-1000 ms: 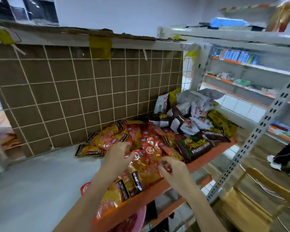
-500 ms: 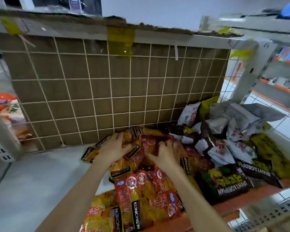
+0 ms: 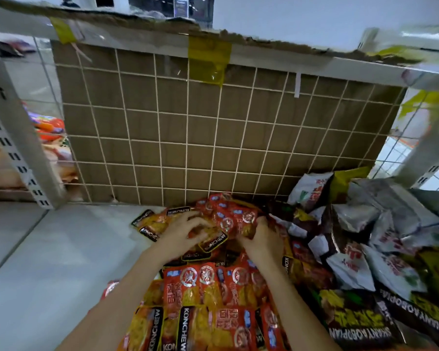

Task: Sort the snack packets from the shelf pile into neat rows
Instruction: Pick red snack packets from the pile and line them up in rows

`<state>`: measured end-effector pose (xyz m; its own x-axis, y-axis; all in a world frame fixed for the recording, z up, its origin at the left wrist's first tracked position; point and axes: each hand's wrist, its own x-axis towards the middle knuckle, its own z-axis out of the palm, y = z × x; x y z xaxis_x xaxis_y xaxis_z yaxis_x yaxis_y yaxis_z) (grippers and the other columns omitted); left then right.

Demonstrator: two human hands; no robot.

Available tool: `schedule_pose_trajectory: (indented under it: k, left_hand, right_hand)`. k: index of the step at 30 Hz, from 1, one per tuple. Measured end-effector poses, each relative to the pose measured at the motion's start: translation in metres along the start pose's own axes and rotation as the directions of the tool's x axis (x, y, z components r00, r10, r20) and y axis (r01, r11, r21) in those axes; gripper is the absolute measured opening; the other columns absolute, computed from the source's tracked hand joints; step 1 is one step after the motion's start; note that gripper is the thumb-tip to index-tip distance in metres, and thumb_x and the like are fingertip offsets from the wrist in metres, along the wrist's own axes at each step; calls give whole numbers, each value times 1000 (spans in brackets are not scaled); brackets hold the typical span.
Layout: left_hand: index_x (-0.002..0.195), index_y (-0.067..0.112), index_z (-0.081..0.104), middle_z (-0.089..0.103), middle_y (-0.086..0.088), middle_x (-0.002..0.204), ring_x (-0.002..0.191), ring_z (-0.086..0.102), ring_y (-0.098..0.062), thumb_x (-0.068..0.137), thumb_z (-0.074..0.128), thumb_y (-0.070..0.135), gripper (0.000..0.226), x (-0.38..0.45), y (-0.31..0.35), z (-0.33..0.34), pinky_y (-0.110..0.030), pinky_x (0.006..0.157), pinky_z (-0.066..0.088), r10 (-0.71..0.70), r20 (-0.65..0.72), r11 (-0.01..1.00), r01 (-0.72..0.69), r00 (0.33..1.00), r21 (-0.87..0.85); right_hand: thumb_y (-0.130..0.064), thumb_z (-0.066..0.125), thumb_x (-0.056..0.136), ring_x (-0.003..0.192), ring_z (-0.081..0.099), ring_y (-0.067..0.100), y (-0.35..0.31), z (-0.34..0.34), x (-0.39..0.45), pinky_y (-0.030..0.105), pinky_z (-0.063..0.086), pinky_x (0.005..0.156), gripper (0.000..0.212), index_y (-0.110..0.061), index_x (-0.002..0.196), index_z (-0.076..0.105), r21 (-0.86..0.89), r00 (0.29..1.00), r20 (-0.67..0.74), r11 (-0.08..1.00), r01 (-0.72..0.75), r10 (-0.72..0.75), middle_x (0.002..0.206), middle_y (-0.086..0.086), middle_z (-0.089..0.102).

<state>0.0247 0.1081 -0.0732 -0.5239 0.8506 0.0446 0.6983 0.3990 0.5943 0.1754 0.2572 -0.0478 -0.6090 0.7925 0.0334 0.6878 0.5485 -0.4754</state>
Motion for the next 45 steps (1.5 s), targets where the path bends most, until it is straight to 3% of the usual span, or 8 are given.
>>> schedule_pose_trajectory:
  k: [5, 8, 15, 19, 26, 31, 39, 45]
  left_hand:
    - [147, 19, 20, 16, -3, 154, 142, 14, -24, 72, 55, 74, 100, 1, 3, -7, -39, 116, 14, -320, -33, 922, 319, 947, 218]
    - [147, 14, 20, 19, -6, 154, 142, 16, -24, 65, 61, 74, 110, 1, 6, -9, -39, 115, 15, -363, -26, 914, 362, 931, 182]
    - [133, 29, 19, 44, -6, 131, 122, 45, -24, 65, 84, 32, 94, -5, 26, -2, -42, 103, 41, -277, -142, 944, 241, 950, -225]
    - [123, 46, 14, 51, -4, 121, 103, 59, -21, 73, 79, 13, 89, -8, 38, -1, -26, 69, 56, -246, -155, 896, 164, 957, -412]
    - [137, 43, 16, 51, -7, 121, 105, 58, -19, 75, 72, -4, 96, -12, 50, -12, -36, 88, 52, -275, -131, 704, 107, 952, -702]
    - [145, 39, 3, 59, -5, 111, 103, 63, -19, 79, 70, -2, 102, -18, 54, -23, -38, 90, 50, -309, -151, 688, 111, 939, -718]
    - [108, 23, 50, 63, -3, 107, 102, 61, -20, 85, 66, 10, 31, -42, 70, -25, -39, 91, 49, -394, -207, 677, 130, 895, -724]
    - [107, 19, 54, 65, -7, 103, 94, 63, -20, 83, 63, -3, 35, -91, 67, -27, -30, 80, 50, -563, -295, 521, 55, 772, -852]
  right_hand:
    - [-45, 65, 83, 109, 59, 22, 7, 5, -3, 31, 46, 89, 57, -14, 126, 43, 48, 998, -50, 998, 42, -40, 122, 3, 60]
    - [-43, 68, 82, 107, 60, 21, 9, 8, -7, 29, 45, 85, 52, -16, 120, 45, 102, 992, -95, 991, 87, -77, 118, 2, 61]
    - [-42, 70, 81, 107, 59, 20, 9, 2, -9, 24, 42, 79, 53, -16, 121, 48, 292, 998, -49, 955, 45, -32, 118, 1, 61]
    - [-34, 69, 85, 116, 55, 22, 12, -3, -8, 26, 41, 86, 52, -14, 127, 48, 424, 1000, 17, 906, -8, 1, 126, 6, 58]
    - [-26, 70, 84, 100, 62, 13, 12, -13, -7, 22, 48, 79, 29, -16, 110, 61, 636, 1000, 23, 771, 2, -21, 109, 0, 66]
    - [-16, 70, 84, 88, 60, -2, 4, -33, -7, 15, 46, 74, 20, -26, 97, 60, 751, 991, -92, 647, 130, -92, 91, -16, 63]
    - [-18, 69, 85, 88, 69, 15, -6, -56, -10, 34, 57, 76, 15, -30, 88, 61, 856, 981, -30, 502, 123, -189, 94, -3, 70]
    - [-21, 72, 81, 90, 70, 17, -20, -41, -22, 35, 56, 80, 20, -19, 100, 66, 898, 943, 141, 440, 6, -302, 97, 1, 73]
